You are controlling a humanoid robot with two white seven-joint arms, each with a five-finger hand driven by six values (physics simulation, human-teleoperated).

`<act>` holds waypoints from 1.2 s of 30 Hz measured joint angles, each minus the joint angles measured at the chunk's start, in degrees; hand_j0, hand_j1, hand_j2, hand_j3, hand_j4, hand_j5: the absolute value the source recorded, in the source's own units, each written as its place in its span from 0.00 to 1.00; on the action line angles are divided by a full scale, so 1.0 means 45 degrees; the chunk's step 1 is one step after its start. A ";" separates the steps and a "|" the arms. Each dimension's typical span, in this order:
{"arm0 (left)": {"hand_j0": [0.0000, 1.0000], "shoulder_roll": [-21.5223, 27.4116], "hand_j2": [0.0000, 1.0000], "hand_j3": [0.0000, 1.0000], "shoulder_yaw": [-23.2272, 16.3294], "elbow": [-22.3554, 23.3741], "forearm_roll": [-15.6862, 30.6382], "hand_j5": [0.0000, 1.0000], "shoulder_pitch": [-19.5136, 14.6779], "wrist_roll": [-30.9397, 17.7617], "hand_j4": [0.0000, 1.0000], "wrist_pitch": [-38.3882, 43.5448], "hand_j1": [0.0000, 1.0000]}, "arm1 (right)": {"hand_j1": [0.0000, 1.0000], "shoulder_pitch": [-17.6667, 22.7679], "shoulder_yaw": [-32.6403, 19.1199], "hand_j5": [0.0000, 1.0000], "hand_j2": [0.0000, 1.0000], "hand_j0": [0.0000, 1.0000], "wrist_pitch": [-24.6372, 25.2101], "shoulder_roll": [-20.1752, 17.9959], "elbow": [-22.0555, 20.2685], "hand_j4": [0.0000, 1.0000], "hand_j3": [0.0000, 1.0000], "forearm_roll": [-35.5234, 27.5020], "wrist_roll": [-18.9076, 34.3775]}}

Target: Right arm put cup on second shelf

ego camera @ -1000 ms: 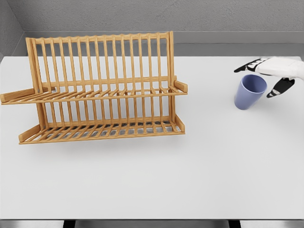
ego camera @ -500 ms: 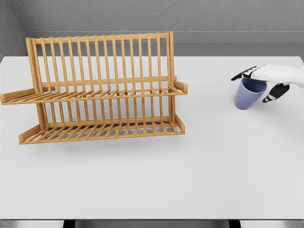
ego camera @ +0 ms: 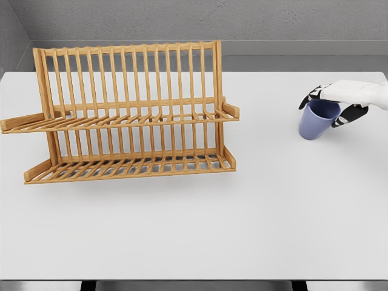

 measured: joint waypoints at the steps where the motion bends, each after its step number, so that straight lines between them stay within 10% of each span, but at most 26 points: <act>1: 1.00 0.0000 1.00 1.00 0.0000 0.0000 0.0000 1.00 0.0000 0.0000 1.00 0.0000 1.00 | 0.70 -0.0019 0.0001 0.70 0.70 0.70 -0.0002 -0.0001 -0.0011 0.70 0.70 0.0001 0.0001; 36: 1.00 0.0000 1.00 1.00 0.0000 0.0000 0.0000 1.00 0.0000 0.0000 1.00 0.0000 1.00 | 0.70 -0.0605 -0.1402 0.70 0.70 0.70 -0.0041 -0.0223 -0.2692 0.70 0.70 -0.0042 0.0001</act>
